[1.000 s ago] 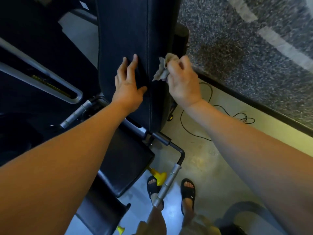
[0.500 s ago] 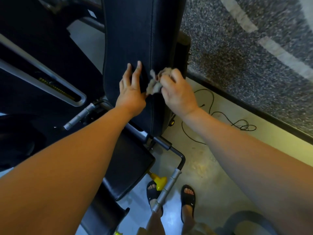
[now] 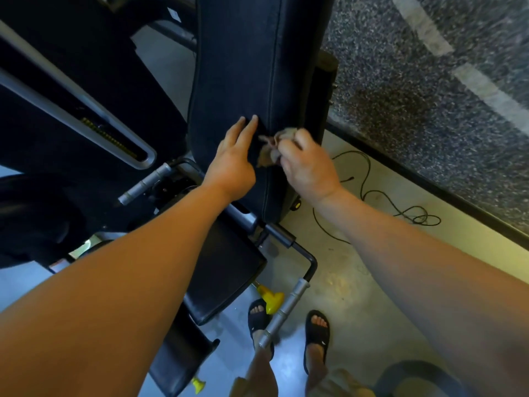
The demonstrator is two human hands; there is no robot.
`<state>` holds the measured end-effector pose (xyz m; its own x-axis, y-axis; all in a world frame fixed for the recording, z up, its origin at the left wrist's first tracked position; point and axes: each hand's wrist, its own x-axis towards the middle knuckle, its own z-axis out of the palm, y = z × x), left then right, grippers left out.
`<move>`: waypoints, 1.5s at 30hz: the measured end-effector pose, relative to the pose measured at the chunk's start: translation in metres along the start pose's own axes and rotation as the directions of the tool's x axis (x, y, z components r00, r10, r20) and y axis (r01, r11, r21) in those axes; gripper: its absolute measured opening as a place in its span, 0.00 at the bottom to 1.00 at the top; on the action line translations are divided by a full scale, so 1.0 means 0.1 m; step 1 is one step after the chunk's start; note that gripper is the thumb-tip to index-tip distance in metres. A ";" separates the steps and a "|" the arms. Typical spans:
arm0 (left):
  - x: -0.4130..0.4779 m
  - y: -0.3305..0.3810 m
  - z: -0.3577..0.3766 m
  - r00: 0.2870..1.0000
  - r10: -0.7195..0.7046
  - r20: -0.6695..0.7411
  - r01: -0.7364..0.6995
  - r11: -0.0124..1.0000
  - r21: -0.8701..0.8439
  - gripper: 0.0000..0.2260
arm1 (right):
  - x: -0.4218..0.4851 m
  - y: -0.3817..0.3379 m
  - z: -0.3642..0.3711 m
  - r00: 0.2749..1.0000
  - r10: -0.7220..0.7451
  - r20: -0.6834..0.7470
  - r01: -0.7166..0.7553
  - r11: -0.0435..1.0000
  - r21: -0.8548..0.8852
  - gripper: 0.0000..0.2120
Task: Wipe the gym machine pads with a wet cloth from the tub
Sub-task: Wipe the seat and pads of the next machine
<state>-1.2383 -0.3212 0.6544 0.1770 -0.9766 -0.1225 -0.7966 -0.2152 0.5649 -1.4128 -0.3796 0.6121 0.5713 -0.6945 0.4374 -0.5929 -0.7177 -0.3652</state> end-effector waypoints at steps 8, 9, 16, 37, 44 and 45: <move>-0.11 0.03 -0.03 0.973 -0.065 0.223 0.050 0.996 0.073 0.45 | 0.13 -0.13 -0.26 0.996 0.093 -0.007 -0.093 0.994 0.066 0.11; -0.10 0.04 -0.03 0.974 -0.064 0.217 0.046 0.995 0.088 0.45 | 0.24 -0.15 -0.30 0.989 0.127 -0.074 -0.121 0.990 0.074 0.12; -0.08 -0.09 -0.08 0.983 0.153 0.105 -0.176 0.948 0.267 0.36 | -0.42 -0.12 0.28 0.994 0.005 0.108 -0.004 1.000 -0.005 0.06; 0.10 -0.62 0.31 0.945 0.326 -0.038 -0.293 0.891 0.346 0.39 | -0.64 -0.24 0.46 0.666 0.700 -0.260 -0.619 0.712 0.330 0.16; 0.11 -0.65 0.35 0.942 0.333 -0.049 -0.302 0.899 0.318 0.39 | -0.71 -0.38 0.84 0.652 0.751 -0.100 -0.726 0.657 0.204 0.08; 0.11 -0.65 0.36 0.942 0.331 -0.046 -0.300 0.899 0.317 0.39 | -0.92 -0.41 0.95 0.637 0.771 0.016 -0.754 0.618 0.222 0.09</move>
<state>-1.2051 -0.3182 0.5869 -0.0704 -0.9915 0.1090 -0.9531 0.0991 0.2859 -1.3868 -0.2908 0.5091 -0.0845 -0.9963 -0.0157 -0.6711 0.0686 -0.7382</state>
